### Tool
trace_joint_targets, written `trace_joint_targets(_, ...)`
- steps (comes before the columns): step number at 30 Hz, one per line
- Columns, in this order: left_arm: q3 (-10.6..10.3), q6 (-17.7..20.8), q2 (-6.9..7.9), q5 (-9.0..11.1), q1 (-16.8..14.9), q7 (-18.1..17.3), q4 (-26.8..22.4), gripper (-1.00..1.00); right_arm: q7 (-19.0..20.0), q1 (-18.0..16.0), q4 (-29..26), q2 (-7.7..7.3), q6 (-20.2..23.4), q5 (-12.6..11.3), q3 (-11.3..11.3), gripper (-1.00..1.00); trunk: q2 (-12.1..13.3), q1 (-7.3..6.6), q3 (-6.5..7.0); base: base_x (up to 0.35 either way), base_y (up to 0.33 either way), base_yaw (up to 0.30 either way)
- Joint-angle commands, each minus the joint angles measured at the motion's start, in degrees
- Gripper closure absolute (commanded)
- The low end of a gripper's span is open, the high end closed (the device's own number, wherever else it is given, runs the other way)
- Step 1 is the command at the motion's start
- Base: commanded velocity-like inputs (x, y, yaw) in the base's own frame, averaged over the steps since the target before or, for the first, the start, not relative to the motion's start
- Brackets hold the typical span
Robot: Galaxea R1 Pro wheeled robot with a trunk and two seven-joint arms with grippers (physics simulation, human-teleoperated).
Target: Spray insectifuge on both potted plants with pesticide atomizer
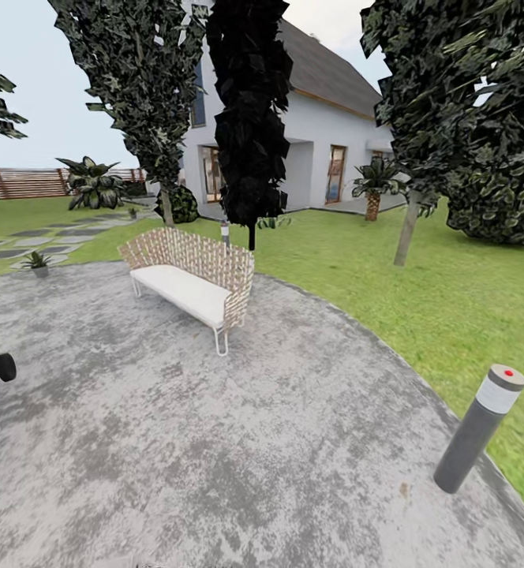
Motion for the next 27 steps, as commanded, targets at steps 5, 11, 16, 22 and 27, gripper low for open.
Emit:
trace_joint_targets(5, -0.03, -0.2, 0.0, 0.02, -0.05, 0.14, 0.07, -1.0, -0.16, -0.03, 0.01, -0.01, -0.16, 0.04, 0.03, -1.0, -0.03, 0.0, -0.06, 0.0, 0.0, 0.279)
trace_joint_targets(11, -0.03, -0.2, 0.0, -0.01, -0.05, 0.15, 0.07, -1.0, -0.16, -0.05, 0.01, -0.01, -0.16, 0.08, 0.03, -1.0, -0.03, 0.0, -0.06, 0.0, 0.0, 0.279)
trace_joint_targets(16, -0.03, -0.2, 0.0, 0.09, -0.05, 0.15, 0.07, -1.0, -0.16, -0.05, -0.07, -0.01, -0.16, 0.08, 0.08, -1.0, -0.43, 0.22, -0.32, 0.0, 0.0, 0.279)
trace_joint_targets(22, -0.03, -0.2, 0.0, 0.13, -0.05, 0.15, 0.07, -1.0, -0.12, -0.02, 0.03, -0.01, -0.16, 0.12, 0.11, -1.0, -2.84, 1.53, -1.48, 0.0, 0.0, 0.279)
trace_joint_targets(27, -0.03, -0.2, -0.08, 0.02, -0.05, 0.15, 0.07, -1.0, -0.08, -0.04, 0.13, -0.02, -0.16, 0.24, 0.22, -1.0, -4.84, 2.63, -2.44, 0.0, 0.0, 0.279)
